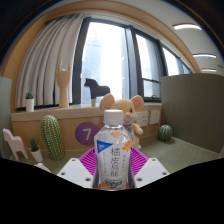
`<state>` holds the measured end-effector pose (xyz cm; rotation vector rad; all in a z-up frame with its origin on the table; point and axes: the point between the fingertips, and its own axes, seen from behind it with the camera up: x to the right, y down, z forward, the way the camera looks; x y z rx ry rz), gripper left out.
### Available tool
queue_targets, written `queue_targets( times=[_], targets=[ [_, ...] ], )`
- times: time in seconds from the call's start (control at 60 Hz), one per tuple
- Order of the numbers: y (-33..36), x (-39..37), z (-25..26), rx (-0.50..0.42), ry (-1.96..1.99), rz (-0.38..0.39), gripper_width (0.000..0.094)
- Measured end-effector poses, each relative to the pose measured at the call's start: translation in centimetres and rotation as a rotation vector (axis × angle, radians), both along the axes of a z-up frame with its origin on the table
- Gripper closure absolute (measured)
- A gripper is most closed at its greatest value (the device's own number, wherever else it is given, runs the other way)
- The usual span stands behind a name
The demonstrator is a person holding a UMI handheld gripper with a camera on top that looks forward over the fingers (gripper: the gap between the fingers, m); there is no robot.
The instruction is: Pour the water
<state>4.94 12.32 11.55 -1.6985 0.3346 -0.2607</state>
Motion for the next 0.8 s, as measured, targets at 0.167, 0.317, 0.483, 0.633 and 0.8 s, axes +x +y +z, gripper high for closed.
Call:
queue_targets(
  times=[0.167, 0.317, 0.483, 0.633, 0.8],
  targets=[
    [-0.5, -0.4, 0.1, 0.002, -0.004, 0.018, 0.0402],
    [-2.7, -0.7, -1.2, -0.054, 0.013, 0.027, 0.0264],
    [-7.1, -2.9, -3.2, -0.102, 0.054, 0.059, 0.0258],
    [-12.5, -6.0, -3.4, -0.146, 0.03, 0.092, 0.0258],
    [-17.7, -10.4, -0.9, -0.145, 0.007, 0.166, 0.0258]
  ],
)
